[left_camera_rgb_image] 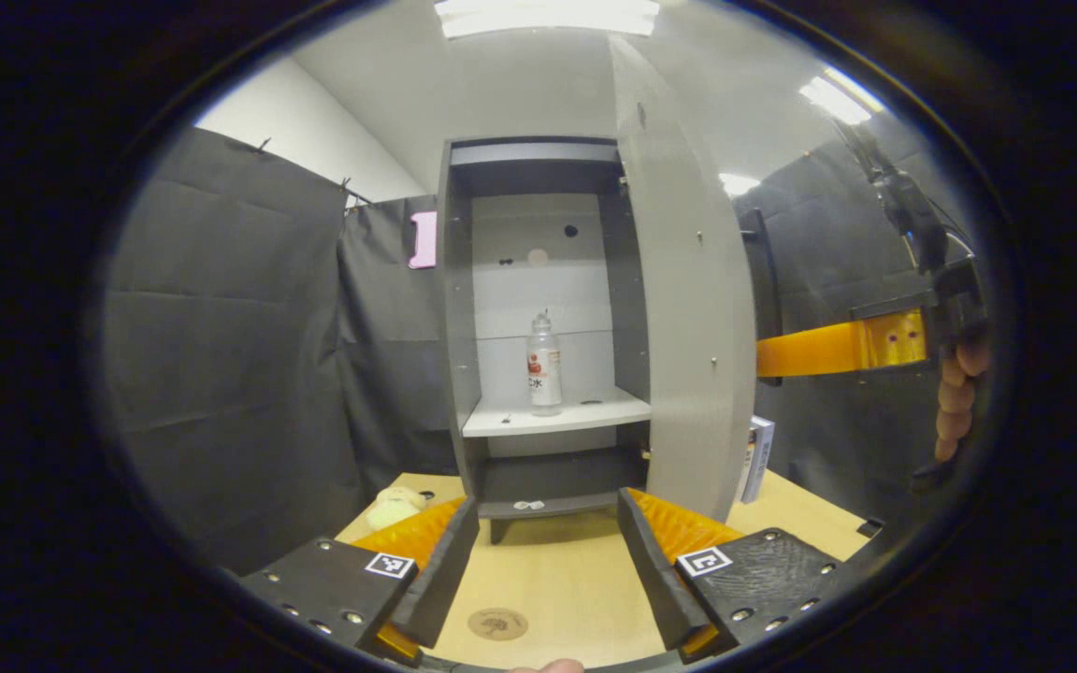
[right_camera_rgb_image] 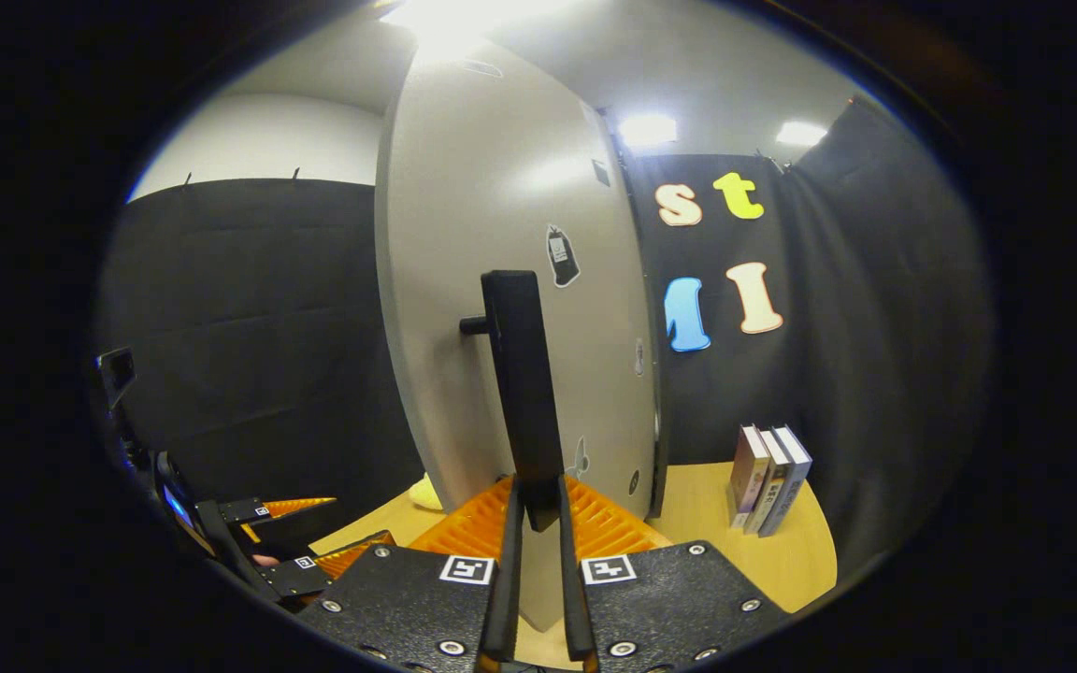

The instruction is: Open the cabinet door with the right hand, grasp the bottle in the cabinet with the left hand and place it on the coaster, then close the cabinet door with the right hand.

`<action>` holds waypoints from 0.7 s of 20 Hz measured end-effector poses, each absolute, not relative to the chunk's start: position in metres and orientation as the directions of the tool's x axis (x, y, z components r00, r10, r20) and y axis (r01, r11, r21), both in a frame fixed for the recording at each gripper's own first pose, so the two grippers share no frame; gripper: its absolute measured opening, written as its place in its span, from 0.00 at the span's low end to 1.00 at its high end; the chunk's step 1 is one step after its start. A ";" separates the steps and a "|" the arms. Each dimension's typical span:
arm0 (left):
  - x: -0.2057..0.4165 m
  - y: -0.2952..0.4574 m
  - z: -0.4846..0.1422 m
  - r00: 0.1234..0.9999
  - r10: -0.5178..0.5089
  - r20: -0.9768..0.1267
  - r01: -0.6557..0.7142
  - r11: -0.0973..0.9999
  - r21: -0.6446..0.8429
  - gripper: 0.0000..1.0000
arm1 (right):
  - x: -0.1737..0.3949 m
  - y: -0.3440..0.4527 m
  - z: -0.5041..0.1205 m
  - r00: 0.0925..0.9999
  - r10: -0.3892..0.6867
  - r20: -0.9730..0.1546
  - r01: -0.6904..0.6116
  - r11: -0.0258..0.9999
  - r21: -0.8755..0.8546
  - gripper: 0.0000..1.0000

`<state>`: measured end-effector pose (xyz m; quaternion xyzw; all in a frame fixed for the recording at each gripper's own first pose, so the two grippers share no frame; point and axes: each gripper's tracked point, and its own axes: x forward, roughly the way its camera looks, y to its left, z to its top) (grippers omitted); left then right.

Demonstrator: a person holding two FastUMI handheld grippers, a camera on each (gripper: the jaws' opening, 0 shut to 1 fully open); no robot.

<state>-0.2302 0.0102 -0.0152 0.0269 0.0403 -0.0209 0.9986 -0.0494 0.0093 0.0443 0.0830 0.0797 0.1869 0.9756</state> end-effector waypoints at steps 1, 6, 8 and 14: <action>-0.229 0.009 -0.017 0.996 -0.043 -0.080 0.048 0.997 0.055 0.92 | -0.050 0.003 0.044 0.924 0.360 -0.126 -0.331 0.921 0.206 0.20; -0.224 0.002 -0.022 0.992 -0.063 -0.105 0.067 0.997 0.038 0.92 | -0.051 -0.028 0.044 0.949 0.290 -0.120 -0.262 0.943 0.207 0.20; -0.228 0.000 -0.022 0.990 -0.066 -0.121 0.070 0.997 0.029 0.89 | -0.049 -0.044 0.045 0.963 0.242 -0.114 -0.220 0.959 0.177 0.19; -0.208 0.003 -0.019 0.995 -0.056 -0.087 0.060 0.997 0.047 0.86 | -0.039 -0.087 0.035 0.986 0.124 -0.114 -0.102 0.977 0.185 0.32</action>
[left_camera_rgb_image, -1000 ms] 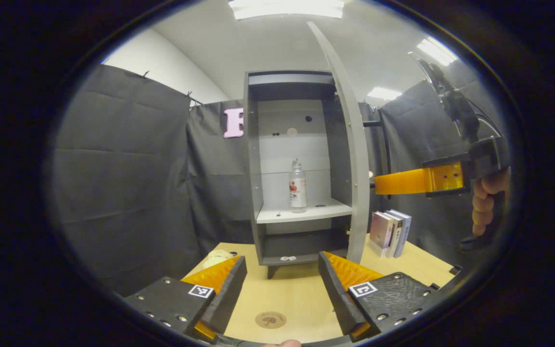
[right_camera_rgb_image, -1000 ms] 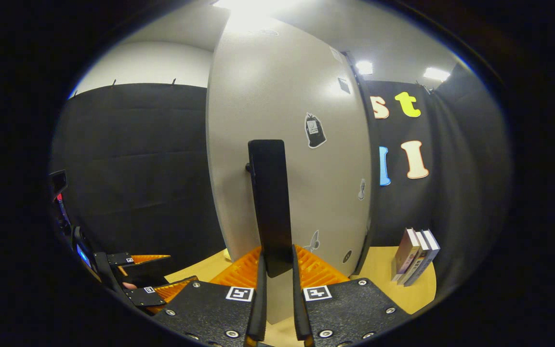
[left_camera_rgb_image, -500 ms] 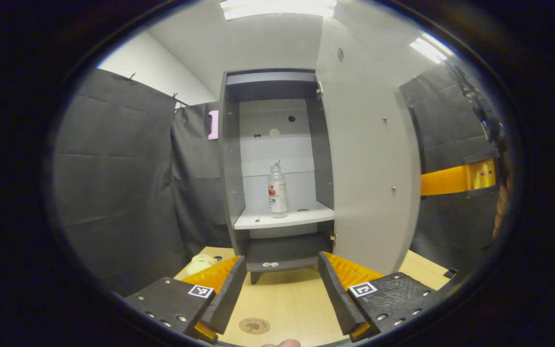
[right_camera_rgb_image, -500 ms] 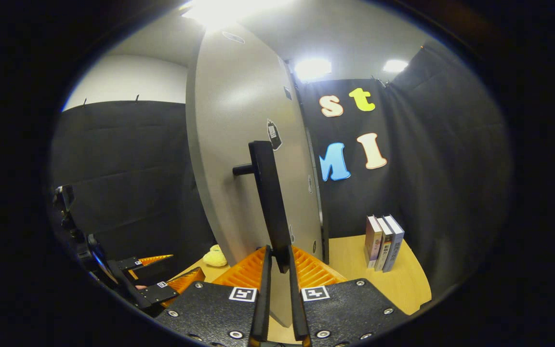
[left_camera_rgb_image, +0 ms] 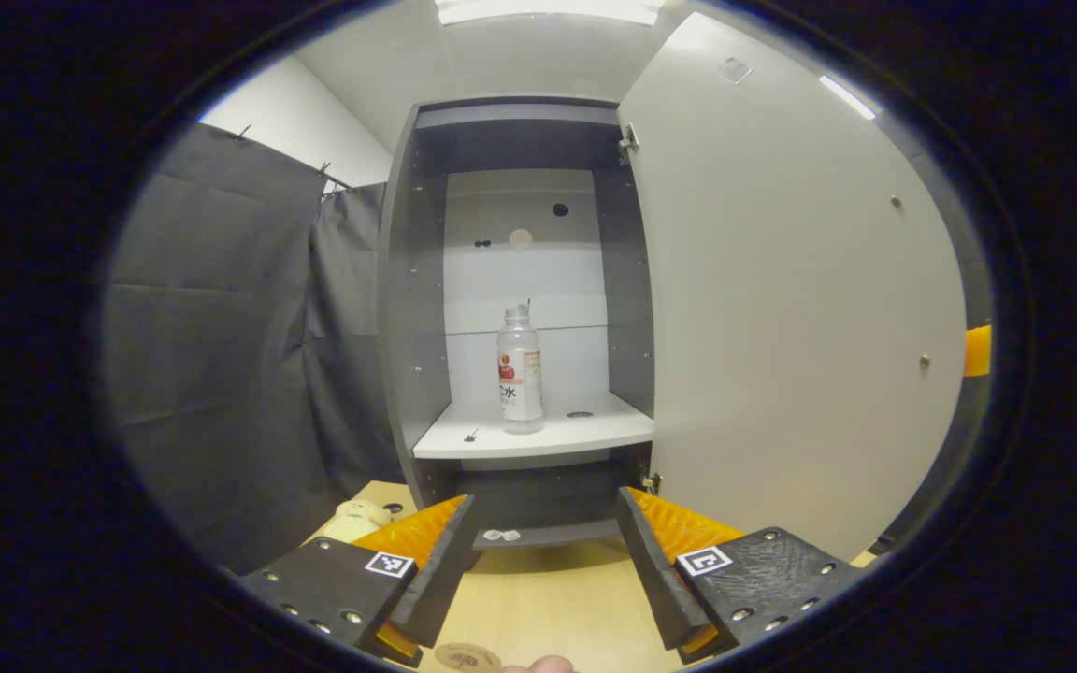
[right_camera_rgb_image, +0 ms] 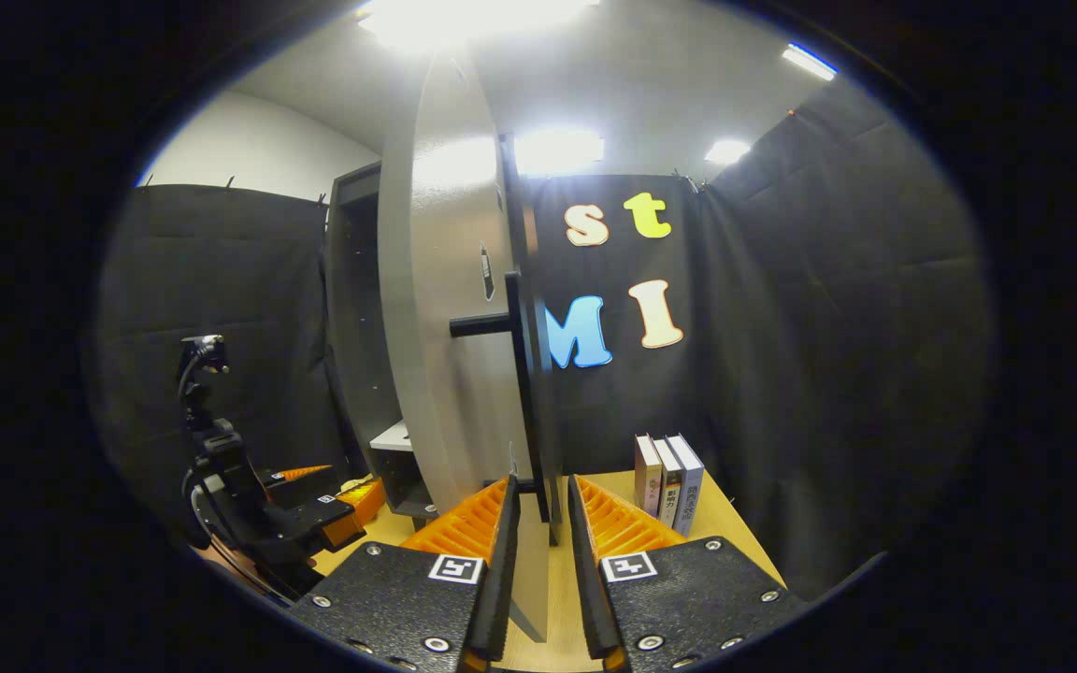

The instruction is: Open the cabinet door with the right hand, grasp the bottle in the cabinet with the left hand and place it on the coaster, then close the cabinet door with the right hand.

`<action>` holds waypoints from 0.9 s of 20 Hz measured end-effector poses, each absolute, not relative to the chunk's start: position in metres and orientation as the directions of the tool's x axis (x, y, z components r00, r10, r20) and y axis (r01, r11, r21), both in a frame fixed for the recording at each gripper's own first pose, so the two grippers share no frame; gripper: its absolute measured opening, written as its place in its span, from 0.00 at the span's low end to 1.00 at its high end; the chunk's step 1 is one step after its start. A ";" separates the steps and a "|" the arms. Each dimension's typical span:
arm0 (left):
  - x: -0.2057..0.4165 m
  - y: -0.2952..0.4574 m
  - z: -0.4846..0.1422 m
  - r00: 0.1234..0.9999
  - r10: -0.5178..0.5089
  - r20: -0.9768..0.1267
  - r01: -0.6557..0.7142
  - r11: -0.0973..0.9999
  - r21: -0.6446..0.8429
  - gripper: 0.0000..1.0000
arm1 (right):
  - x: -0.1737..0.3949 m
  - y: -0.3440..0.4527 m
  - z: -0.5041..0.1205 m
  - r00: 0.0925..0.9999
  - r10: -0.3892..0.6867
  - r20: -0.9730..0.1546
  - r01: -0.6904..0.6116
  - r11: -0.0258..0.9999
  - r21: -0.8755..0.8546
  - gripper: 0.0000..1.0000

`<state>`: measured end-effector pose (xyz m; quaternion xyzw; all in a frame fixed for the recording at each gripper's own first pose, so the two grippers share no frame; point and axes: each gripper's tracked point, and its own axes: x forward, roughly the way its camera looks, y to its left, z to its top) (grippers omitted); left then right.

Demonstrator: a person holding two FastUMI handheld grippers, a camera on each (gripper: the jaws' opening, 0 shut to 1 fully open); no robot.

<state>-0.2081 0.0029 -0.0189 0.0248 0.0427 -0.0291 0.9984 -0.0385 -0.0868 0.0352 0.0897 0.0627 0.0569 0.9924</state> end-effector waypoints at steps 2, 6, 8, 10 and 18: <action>-0.203 0.005 -0.014 0.997 -0.048 -0.060 0.051 0.998 0.046 0.86 | -0.040 -0.092 0.036 0.988 0.105 -0.115 -0.084 0.981 0.175 0.40; -0.182 0.006 -0.008 0.999 -0.052 -0.011 0.052 0.997 0.056 0.86 | -0.039 -0.104 0.039 0.995 0.044 -0.092 -0.036 0.996 0.083 0.72; -0.175 0.009 -0.007 0.999 -0.051 -0.003 0.051 0.996 0.077 0.86 | -0.038 -0.107 0.038 0.996 0.033 -0.080 -0.028 0.998 0.062 0.80; -0.166 0.010 -0.006 0.998 -0.057 0.003 0.057 0.994 0.091 0.86 | -0.038 -0.110 0.039 0.997 0.031 -0.071 -0.027 0.998 0.050 0.86; -0.131 0.003 0.008 0.995 -0.075 0.071 0.073 0.997 0.036 0.92 | -0.042 -0.118 0.031 0.998 -0.034 -0.045 0.032 0.999 -0.041 0.93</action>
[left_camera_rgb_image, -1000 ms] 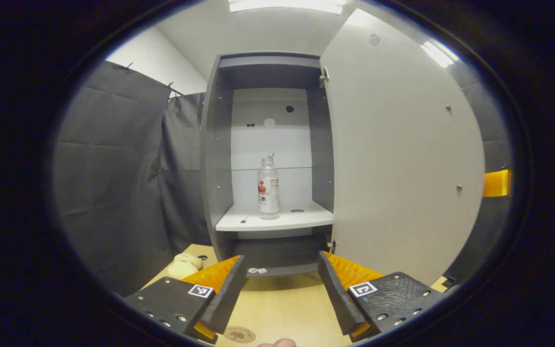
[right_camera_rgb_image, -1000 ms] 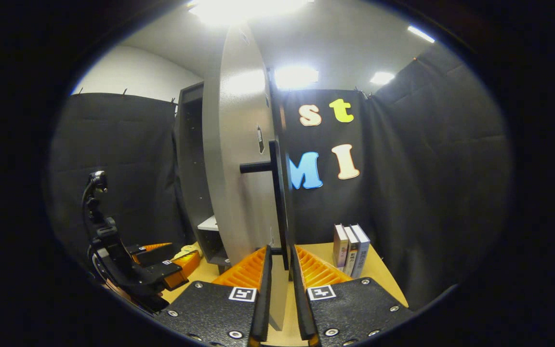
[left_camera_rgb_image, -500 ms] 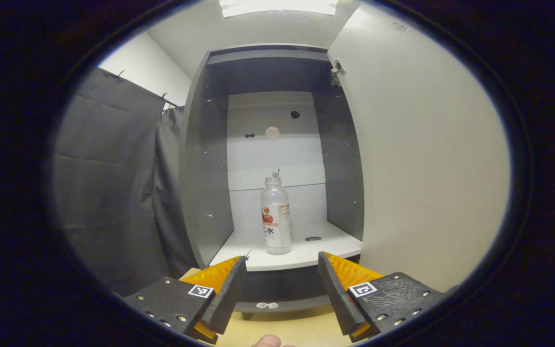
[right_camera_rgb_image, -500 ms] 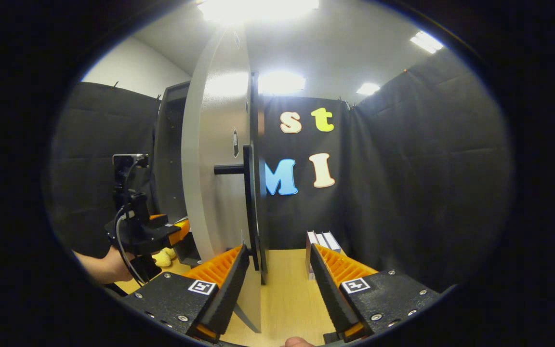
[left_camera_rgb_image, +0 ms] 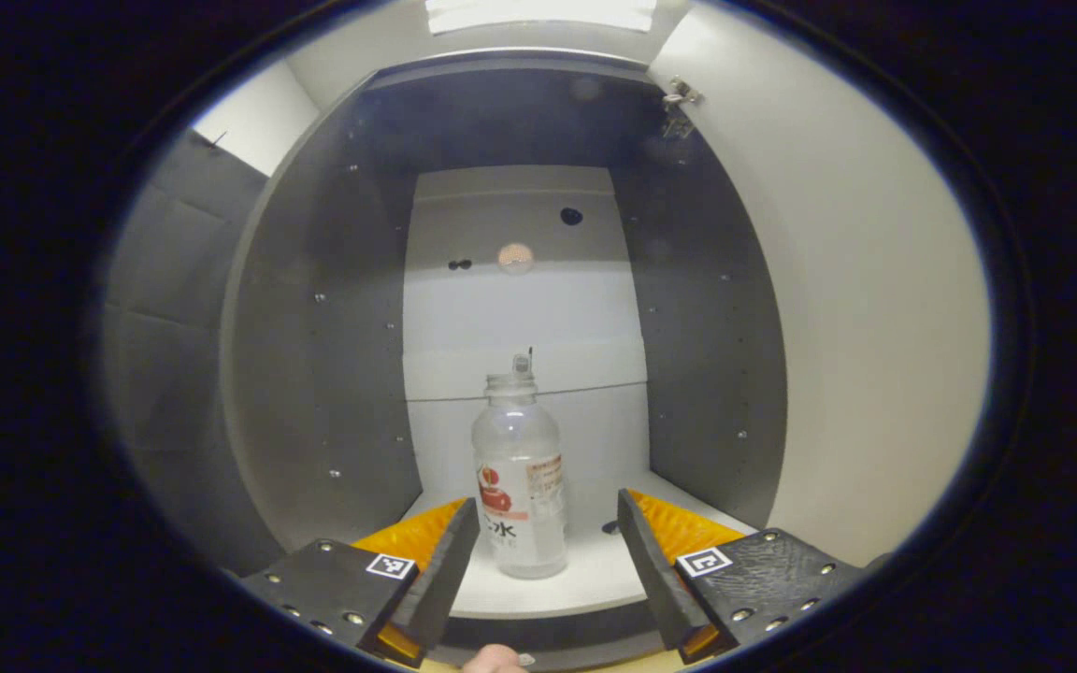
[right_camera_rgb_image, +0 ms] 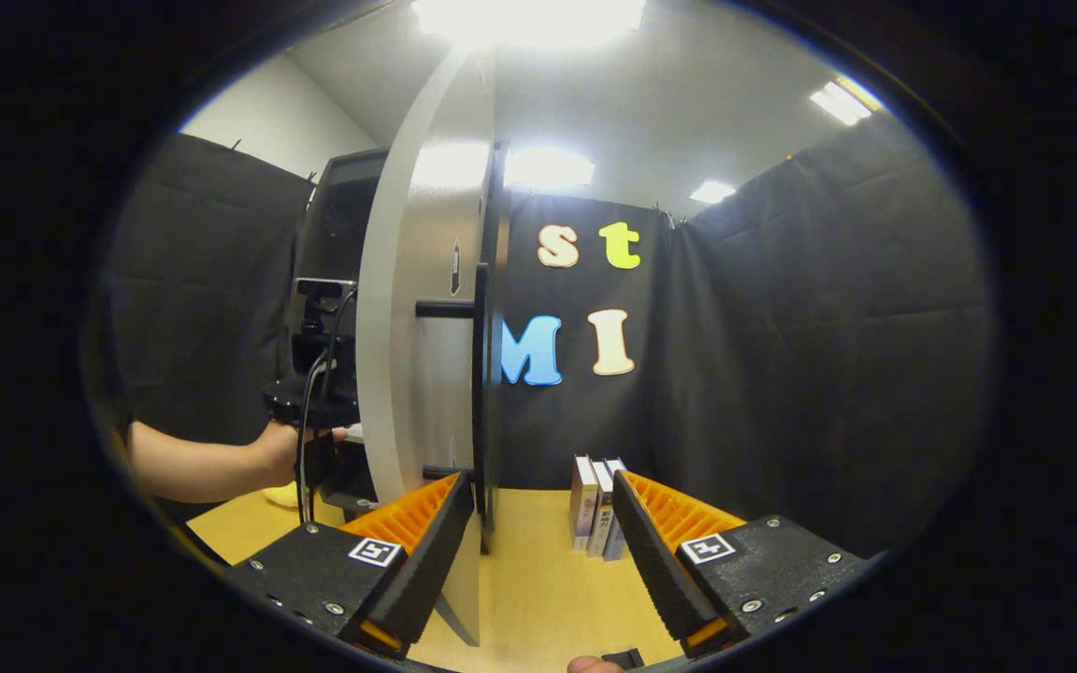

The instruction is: Open the cabinet door with the right hand, grasp the bottle in the cabinet with the left hand and place it on the coaster, then close the cabinet door with the right hand.

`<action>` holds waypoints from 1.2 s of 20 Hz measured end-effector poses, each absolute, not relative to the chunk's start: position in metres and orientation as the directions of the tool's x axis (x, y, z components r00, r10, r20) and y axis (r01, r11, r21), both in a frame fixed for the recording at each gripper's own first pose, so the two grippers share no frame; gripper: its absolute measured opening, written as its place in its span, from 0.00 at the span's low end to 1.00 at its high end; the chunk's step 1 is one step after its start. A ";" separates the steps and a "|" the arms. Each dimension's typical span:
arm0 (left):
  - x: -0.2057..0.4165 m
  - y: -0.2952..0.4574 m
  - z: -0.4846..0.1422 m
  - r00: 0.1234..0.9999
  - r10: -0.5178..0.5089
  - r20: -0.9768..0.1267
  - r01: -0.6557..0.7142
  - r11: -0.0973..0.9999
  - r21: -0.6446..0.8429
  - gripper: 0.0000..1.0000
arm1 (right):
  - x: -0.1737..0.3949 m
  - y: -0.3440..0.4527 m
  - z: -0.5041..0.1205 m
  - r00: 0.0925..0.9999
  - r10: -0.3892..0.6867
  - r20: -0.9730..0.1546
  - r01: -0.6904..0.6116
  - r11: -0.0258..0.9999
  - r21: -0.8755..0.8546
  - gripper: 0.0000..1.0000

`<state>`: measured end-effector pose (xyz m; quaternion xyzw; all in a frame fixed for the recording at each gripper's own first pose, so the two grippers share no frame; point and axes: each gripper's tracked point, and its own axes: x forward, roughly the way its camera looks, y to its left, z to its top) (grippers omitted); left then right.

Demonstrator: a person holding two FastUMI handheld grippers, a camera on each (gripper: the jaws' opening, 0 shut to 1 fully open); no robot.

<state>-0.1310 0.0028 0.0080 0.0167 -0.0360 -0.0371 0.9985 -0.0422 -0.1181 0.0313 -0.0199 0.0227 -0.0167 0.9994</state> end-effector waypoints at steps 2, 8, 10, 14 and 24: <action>-0.117 0.006 0.008 0.994 -0.068 0.082 0.065 0.997 0.040 0.92 | -0.042 -0.114 0.031 0.998 -0.052 -0.034 0.050 0.997 -0.067 0.91; -0.089 0.013 0.006 0.991 -0.077 0.106 0.069 0.994 0.081 0.85 | -0.045 -0.115 0.027 0.995 -0.077 -0.070 0.077 0.997 0.007 0.88; -0.080 0.013 0.002 0.993 -0.069 0.099 0.063 0.996 0.068 0.85 | -0.045 -0.114 0.028 0.994 -0.084 -0.072 0.085 0.996 0.009 0.88; -0.081 0.008 -0.005 0.995 -0.086 0.060 0.083 0.996 0.046 0.86 | -0.044 -0.115 0.027 0.992 -0.097 -0.080 0.098 0.995 0.009 0.88; -0.098 0.021 0.016 0.995 -0.065 0.078 0.064 0.998 0.015 0.71 | -0.041 -0.116 0.030 0.997 -0.033 -0.067 0.034 0.999 0.007 0.87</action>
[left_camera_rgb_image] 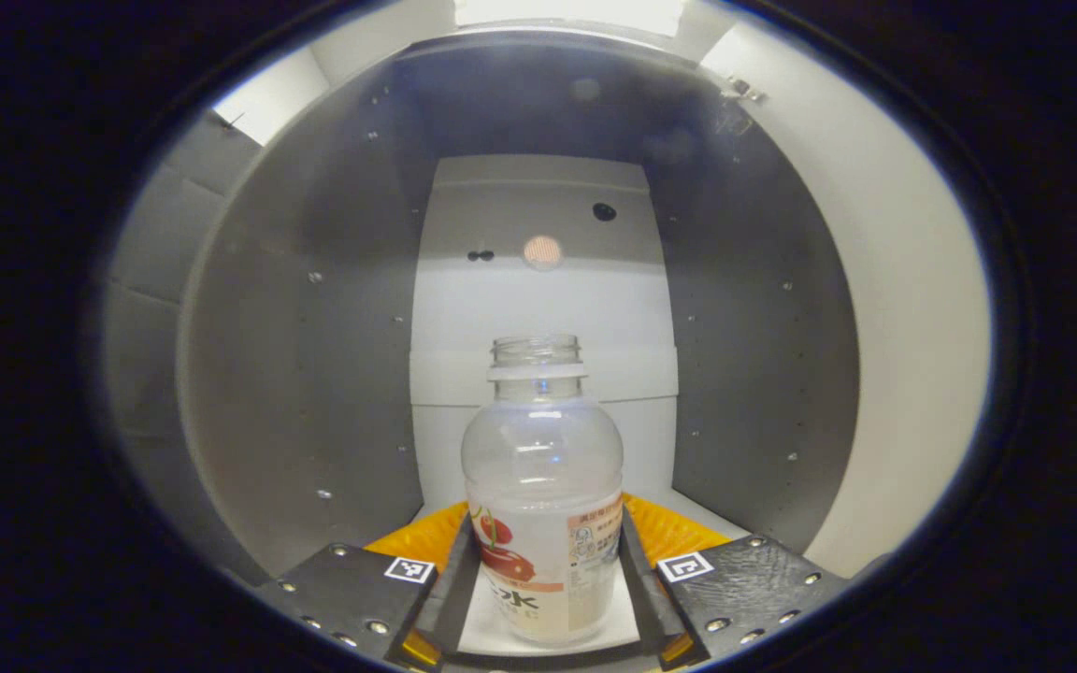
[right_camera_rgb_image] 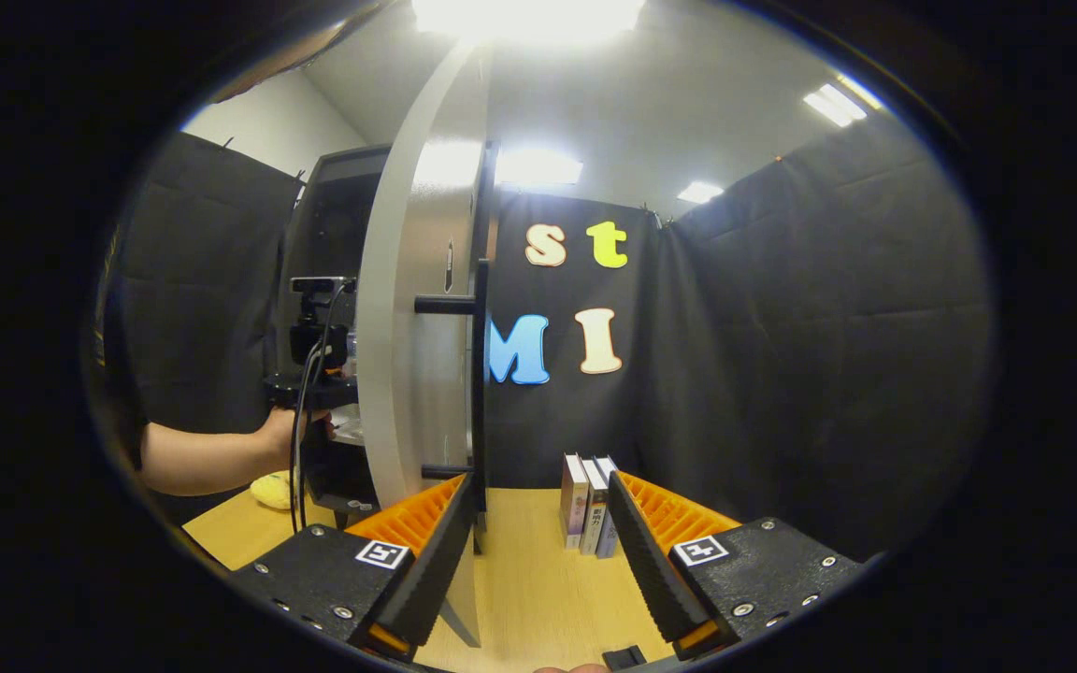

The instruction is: Open the cabinet door with the right hand, grasp the bottle in the cabinet with the left hand and place it on the coaster, then close the cabinet door with the right hand.

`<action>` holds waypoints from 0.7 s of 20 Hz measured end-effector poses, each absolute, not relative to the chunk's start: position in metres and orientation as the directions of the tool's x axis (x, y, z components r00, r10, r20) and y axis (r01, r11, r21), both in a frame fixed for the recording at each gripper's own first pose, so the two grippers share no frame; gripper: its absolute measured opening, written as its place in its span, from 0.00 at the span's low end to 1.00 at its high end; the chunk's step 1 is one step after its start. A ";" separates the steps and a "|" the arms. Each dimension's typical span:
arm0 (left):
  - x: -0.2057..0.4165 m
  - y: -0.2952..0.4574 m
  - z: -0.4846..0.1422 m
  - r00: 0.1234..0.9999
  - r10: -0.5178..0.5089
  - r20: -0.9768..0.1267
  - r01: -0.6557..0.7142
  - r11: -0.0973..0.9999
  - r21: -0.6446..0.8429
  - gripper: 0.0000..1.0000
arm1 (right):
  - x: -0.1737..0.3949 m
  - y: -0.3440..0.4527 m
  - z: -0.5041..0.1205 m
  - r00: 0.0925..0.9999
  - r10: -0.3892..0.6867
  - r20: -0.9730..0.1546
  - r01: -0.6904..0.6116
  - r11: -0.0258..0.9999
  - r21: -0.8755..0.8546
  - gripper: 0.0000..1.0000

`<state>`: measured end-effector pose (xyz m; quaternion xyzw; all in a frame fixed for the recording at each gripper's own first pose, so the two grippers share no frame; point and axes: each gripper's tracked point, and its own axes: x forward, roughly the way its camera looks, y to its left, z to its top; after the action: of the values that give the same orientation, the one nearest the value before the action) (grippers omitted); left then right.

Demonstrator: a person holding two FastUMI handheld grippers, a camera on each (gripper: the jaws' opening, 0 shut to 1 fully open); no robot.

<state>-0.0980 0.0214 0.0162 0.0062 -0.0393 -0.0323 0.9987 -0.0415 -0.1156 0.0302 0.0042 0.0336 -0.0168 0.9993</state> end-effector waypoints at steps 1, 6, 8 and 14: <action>-0.099 0.021 0.017 0.994 -0.055 0.090 0.054 0.998 0.019 0.77 | -0.040 -0.115 0.030 0.998 -0.011 -0.068 0.012 1.000 0.015 0.88; -0.097 0.012 0.003 0.992 0.031 0.125 -0.038 0.998 0.054 0.77 | -0.037 -0.113 0.029 0.992 0.108 -0.064 -0.105 0.993 0.053 0.89; -0.096 0.017 0.000 0.989 0.082 0.126 -0.089 0.995 0.048 0.77 | -0.036 -0.113 0.030 0.987 0.153 -0.056 -0.149 0.986 0.068 0.90; -0.097 0.018 0.000 0.969 0.214 0.123 -0.225 0.971 0.086 0.75 | -0.035 -0.110 0.028 0.968 0.249 -0.028 -0.242 0.959 0.148 0.90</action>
<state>-0.0971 0.0177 -0.0001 0.0499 -0.0563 0.1107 0.9910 -0.0347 -0.1104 0.0281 0.0721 0.0230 0.1239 0.9894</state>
